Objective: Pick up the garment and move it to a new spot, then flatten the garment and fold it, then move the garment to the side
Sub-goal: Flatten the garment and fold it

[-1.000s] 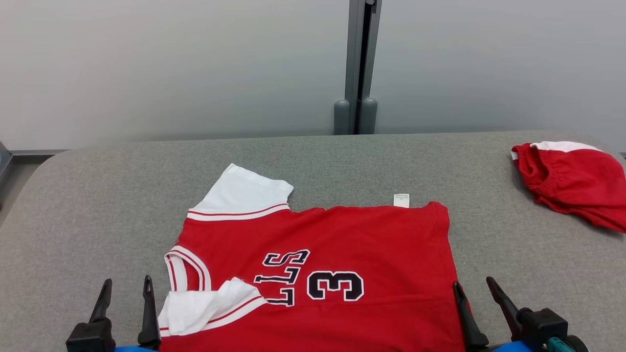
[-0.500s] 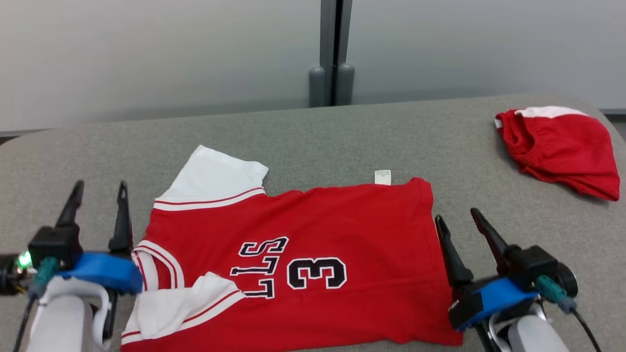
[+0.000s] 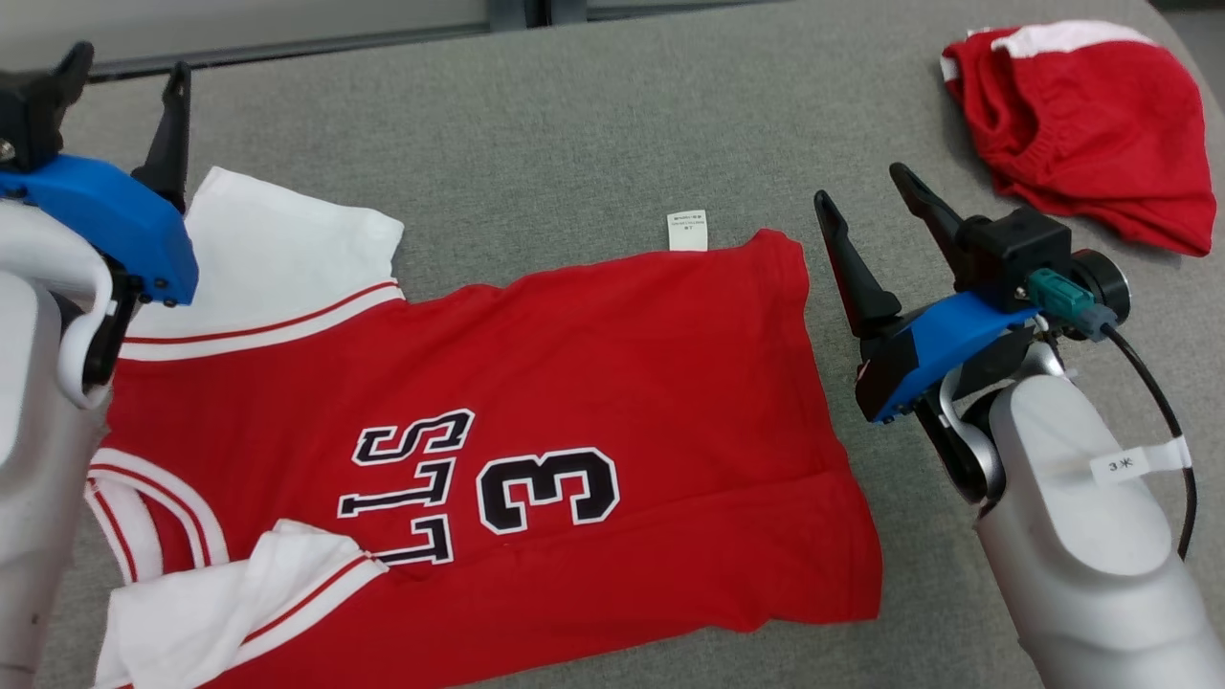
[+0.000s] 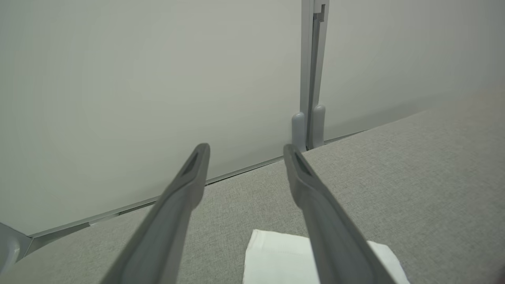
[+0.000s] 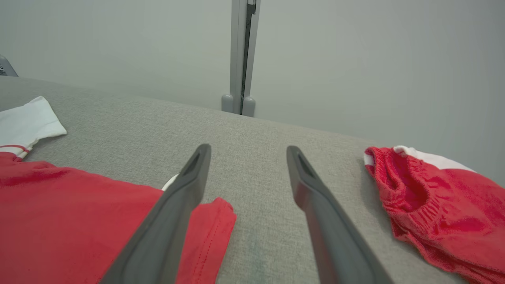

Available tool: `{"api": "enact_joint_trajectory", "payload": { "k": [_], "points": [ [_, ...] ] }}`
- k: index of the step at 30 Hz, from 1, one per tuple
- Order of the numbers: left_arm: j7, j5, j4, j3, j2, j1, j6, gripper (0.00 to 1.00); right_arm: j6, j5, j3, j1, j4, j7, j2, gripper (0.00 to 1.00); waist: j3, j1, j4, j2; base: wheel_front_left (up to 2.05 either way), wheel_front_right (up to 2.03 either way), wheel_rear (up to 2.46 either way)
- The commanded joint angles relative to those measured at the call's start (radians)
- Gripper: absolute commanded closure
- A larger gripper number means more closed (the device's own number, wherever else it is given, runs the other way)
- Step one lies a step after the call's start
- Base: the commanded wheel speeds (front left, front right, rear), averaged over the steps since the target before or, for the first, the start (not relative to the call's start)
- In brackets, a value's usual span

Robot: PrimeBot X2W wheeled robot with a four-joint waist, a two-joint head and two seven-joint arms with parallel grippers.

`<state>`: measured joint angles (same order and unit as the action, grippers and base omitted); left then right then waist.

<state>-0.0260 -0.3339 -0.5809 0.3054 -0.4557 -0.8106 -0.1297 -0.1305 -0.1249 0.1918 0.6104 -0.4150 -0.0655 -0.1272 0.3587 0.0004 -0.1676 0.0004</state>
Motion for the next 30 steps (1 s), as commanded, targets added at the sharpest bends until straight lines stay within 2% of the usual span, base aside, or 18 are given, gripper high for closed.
{"api": "enact_joint_trajectory", "payload": {
  "k": [1,9,17,22,23,24,25,26,27,30],
  "points": [
    [-0.026,-0.017,-0.020,0.038,-0.024,-0.036,0.000,0.00,0.000,-0.014,0.012,0.029,-0.010,0.009,-0.002,0.00,0.026,-0.0004,-0.001,-0.0004,0.00,0.00,0.00],
    [-0.161,-0.157,-0.130,0.250,-0.135,-0.171,-0.001,0.00,0.000,-0.061,0.052,0.117,-0.028,0.014,0.005,0.00,0.124,-0.0004,-0.052,-0.0004,0.00,0.00,0.00],
    [-0.223,-0.265,-0.216,0.373,-0.170,-0.229,-0.001,0.00,0.000,-0.087,0.075,0.151,-0.039,0.001,0.010,0.00,0.175,-0.0004,-0.074,-0.0004,0.00,0.00,0.00],
    [-0.255,-0.342,-0.240,0.422,-0.173,-0.238,-0.001,0.00,0.000,-0.098,0.085,0.161,-0.045,0.004,0.003,0.00,0.185,-0.0004,-0.074,-0.0004,0.00,0.00,0.00],
    [-0.265,-0.358,-0.245,0.433,-0.171,-0.237,-0.001,0.08,0.000,-0.100,0.087,0.164,-0.048,0.009,0.001,0.00,0.186,-0.0004,-0.073,-0.0004,0.00,0.00,0.00],
    [-0.265,-0.358,-0.245,0.433,-0.171,-0.237,-0.001,0.08,0.000,-0.100,0.087,0.164,-0.048,0.009,0.001,0.00,0.186,-0.0004,-0.073,-0.0004,0.00,0.00,0.00],
    [-0.273,-0.369,-0.250,0.445,-0.172,-0.236,-0.001,0.56,0.000,-0.103,0.090,0.167,-0.052,0.014,-0.001,0.00,0.185,-0.0004,-0.072,-0.0004,0.00,0.00,0.00],
    [-0.273,-0.376,-0.251,0.455,-0.172,-0.238,-0.001,0.86,0.000,-0.108,0.093,0.169,-0.056,0.021,-0.002,0.00,0.184,-0.0004,-0.070,-0.0004,0.00,0.00,0.00],
    [-0.268,-0.388,-0.250,0.460,-0.171,-0.240,-0.001,1.00,0.000,-0.112,0.097,0.171,-0.062,0.028,-0.003,0.00,0.181,-0.0004,-0.067,-0.0004,0.00,0.00,0.00],
    [-0.239,-0.405,-0.249,0.482,-0.174,-0.258,-0.001,1.00,-0.001,-0.128,0.115,0.169,-0.081,0.061,-0.015,0.00,0.165,-0.0004,-0.059,-0.0004,0.00,0.00,0.00]
  ]
}}
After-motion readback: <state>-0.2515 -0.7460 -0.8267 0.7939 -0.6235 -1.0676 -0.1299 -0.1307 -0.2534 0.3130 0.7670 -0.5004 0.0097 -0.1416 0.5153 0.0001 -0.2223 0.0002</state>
